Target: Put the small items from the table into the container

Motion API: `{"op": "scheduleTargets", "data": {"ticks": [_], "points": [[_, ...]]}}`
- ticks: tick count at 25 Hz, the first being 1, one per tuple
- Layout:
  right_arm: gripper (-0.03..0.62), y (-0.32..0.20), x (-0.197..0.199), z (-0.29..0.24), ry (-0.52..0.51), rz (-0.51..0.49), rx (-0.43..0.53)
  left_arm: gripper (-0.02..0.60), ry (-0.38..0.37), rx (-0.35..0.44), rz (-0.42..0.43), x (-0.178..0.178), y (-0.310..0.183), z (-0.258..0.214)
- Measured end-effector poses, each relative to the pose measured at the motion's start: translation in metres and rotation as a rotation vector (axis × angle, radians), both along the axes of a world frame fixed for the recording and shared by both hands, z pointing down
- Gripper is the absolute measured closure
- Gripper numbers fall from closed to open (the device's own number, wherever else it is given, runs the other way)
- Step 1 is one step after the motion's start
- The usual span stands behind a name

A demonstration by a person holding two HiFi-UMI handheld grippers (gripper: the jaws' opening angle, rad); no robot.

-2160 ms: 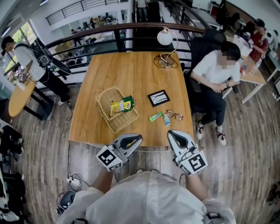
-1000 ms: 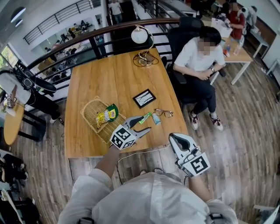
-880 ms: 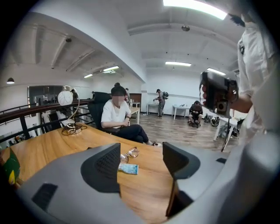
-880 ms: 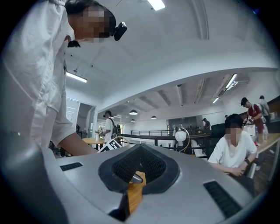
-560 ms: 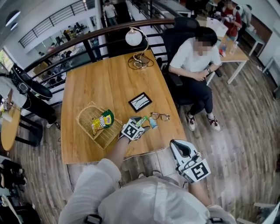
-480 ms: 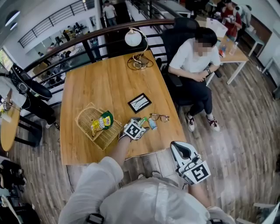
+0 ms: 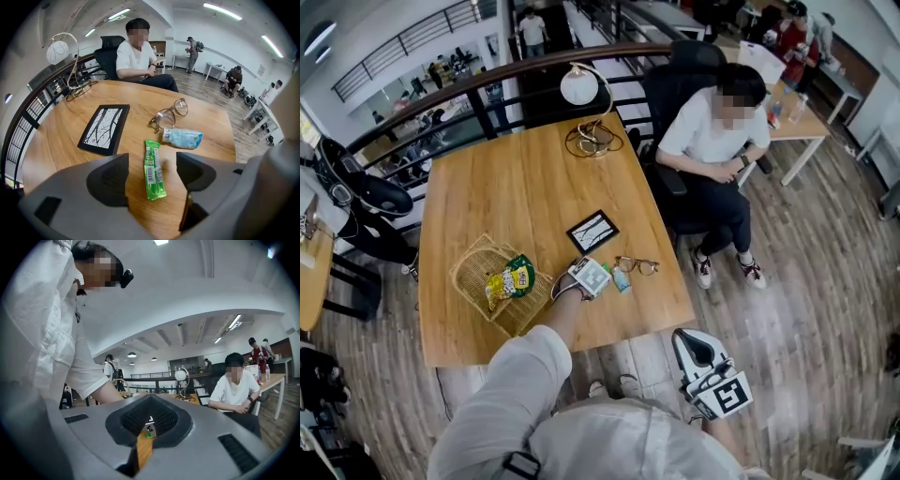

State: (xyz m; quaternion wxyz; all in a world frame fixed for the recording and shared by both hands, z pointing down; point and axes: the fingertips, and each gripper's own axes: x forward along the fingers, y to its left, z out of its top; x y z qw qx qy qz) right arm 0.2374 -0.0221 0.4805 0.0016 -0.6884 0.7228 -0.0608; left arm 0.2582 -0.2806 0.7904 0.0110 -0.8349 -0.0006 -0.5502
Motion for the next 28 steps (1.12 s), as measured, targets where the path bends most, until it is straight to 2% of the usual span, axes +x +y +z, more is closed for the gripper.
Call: {"op": "scheduleTargets", "data": {"ticks": [9, 14, 19, 24, 26, 28], "points": [[0.58, 0.004, 0.009, 0.005, 0.005, 0.037, -0.037, 0.267, -0.105, 0.024, 0.029, 0.004, -0.011, 0.034], [0.58, 0.006, 0.011, 0.006, 0.009, 0.047, -0.05, 0.275, -0.1, -0.041, 0.013, 0.004, -0.014, 0.041], [0.58, 0.006, 0.008, 0.004, 0.012, 0.05, -0.057, 0.283, -0.058, -0.041, 0.006, 0.002, -0.015, 0.034], [0.58, 0.006, 0.001, -0.001, 0.011, 0.047, -0.048, 0.37, -0.024, -0.04, -0.008, -0.003, -0.004, 0.022], [0.58, 0.005, -0.001, -0.001, 0.011, 0.044, -0.05, 0.491, -0.025, -0.029, -0.013, -0.005, -0.002, 0.022], [0.58, 0.004, -0.001, -0.001, 0.009, 0.043, -0.05, 0.494, -0.021, -0.023, -0.024, -0.007, -0.003, 0.023]]}}
